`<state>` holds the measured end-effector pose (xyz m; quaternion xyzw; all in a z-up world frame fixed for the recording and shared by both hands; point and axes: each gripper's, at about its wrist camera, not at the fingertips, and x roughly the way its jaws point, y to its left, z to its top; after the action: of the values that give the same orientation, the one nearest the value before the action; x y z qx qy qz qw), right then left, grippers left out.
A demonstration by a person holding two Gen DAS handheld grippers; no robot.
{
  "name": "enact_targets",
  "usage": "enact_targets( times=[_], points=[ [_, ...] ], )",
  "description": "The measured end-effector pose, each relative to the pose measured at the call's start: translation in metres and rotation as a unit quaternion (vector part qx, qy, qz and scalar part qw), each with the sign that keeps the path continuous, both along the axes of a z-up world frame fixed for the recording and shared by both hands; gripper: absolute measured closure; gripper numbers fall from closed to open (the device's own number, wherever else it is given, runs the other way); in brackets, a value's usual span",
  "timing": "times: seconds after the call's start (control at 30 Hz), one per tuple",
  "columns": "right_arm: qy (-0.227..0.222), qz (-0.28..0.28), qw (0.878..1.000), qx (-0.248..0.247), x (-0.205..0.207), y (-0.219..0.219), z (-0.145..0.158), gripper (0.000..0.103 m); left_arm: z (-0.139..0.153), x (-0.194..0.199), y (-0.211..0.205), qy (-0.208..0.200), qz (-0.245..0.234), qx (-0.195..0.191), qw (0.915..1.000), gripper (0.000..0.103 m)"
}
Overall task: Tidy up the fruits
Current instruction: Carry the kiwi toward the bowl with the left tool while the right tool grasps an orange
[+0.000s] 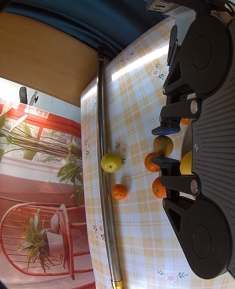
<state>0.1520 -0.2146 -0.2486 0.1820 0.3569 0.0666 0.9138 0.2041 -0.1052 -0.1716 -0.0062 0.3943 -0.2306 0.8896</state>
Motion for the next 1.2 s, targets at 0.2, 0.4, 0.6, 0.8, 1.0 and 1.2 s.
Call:
enact_targets(
  times=[0.2, 0.4, 0.6, 0.8, 1.0, 1.2],
  points=[
    [0.005, 0.002, 1.0, 0.01, -0.001, 0.003, -0.003, 0.067, 0.003, -0.014, 0.021, -0.01, 0.023, -0.021, 0.9995, 0.076],
    [0.017, 0.007, 0.999, 0.033, 0.001, 0.006, -0.011, 0.065, 0.003, -0.03, 0.036, -0.022, 0.033, -0.027, 0.9988, 0.076],
    [0.023, 0.002, 0.998, 0.05, 0.001, 0.004, -0.013, 0.065, 0.0, -0.043, 0.047, -0.031, 0.045, -0.02, 0.9983, 0.076],
    [0.018, -0.015, 0.999, 0.035, -0.003, 0.001, -0.01, 0.07, -0.007, -0.054, 0.057, -0.026, 0.047, -0.014, 0.9985, 0.076],
    [0.011, -0.028, 0.999, -0.037, -0.008, 0.006, -0.004, 0.07, -0.014, -0.064, 0.057, -0.03, 0.039, 0.001, 0.9988, 0.076],
    [0.02, -0.023, 0.999, -0.035, -0.006, 0.008, -0.009, 0.067, -0.021, -0.072, 0.058, -0.027, 0.029, 0.006, 0.9992, 0.076]
  ],
)
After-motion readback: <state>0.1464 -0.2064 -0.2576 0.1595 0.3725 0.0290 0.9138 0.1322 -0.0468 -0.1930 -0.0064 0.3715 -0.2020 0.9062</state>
